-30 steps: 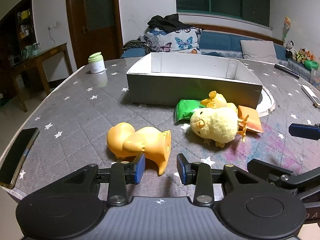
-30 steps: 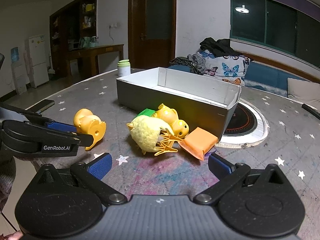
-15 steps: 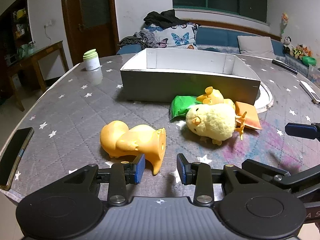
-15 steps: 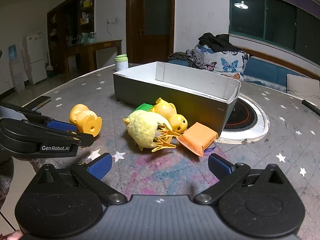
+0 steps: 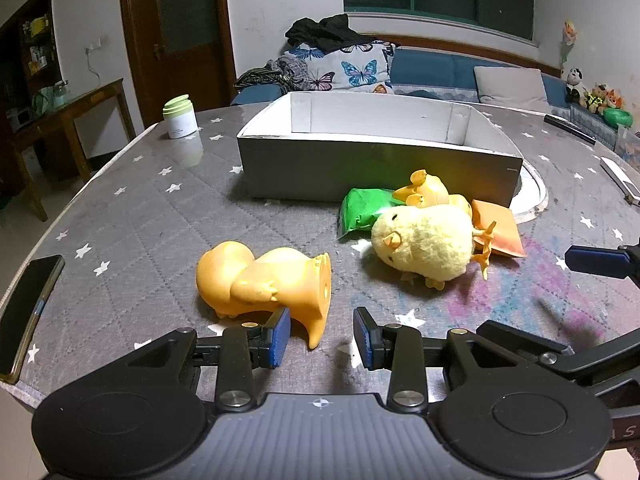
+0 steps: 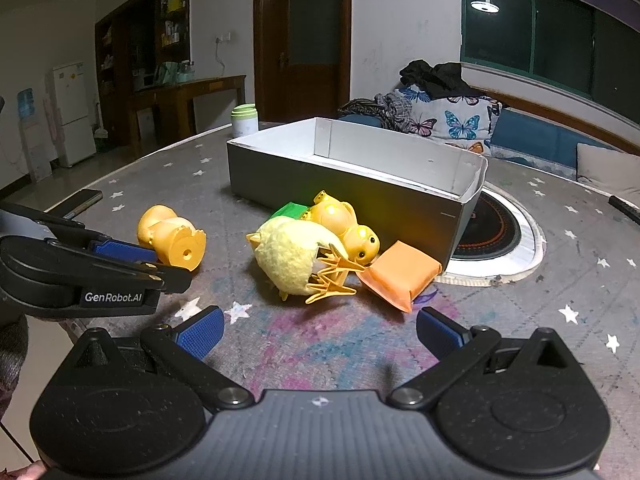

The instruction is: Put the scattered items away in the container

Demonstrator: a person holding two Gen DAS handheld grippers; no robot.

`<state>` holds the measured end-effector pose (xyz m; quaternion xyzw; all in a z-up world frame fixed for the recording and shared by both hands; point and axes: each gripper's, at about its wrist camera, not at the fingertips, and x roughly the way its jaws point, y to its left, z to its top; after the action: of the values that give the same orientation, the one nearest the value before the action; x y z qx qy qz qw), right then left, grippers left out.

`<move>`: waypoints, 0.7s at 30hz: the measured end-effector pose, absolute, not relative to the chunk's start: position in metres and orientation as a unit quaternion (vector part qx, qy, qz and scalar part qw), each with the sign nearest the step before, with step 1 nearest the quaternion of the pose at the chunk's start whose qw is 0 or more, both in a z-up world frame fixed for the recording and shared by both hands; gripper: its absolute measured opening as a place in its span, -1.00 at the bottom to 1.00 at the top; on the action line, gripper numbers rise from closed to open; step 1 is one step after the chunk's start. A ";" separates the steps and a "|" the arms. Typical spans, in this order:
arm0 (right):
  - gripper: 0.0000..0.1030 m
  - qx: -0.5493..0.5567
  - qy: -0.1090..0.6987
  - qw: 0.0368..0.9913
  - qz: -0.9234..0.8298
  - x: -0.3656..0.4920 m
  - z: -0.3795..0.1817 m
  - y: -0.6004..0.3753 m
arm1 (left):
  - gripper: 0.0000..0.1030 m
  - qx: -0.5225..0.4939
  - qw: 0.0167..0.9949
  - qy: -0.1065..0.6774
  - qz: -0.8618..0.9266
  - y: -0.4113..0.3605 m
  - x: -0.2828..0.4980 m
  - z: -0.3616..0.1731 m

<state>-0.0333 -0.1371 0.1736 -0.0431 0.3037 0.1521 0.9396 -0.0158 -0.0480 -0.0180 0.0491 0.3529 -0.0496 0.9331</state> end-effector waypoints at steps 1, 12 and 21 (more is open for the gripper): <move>1.00 -0.043 0.304 0.939 0.153 -0.033 0.174 -0.137 | -0.27 0.049 0.933 0.353 -0.050 -0.048 -0.016 -0.018; 1.00 -0.042 0.310 0.936 0.161 -0.029 0.171 -0.134 | -0.27 0.046 0.932 0.356 -0.046 -0.043 -0.013 -0.019; 1.00 -0.044 0.313 0.934 0.165 -0.027 0.169 -0.131 | -0.27 0.046 0.931 0.360 -0.046 -0.042 -0.012 -0.019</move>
<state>-0.0271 -0.1312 0.1695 -0.0438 0.3130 0.1650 0.9343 -0.0119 -0.0422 -0.0186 0.0460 0.3596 -0.0461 0.9308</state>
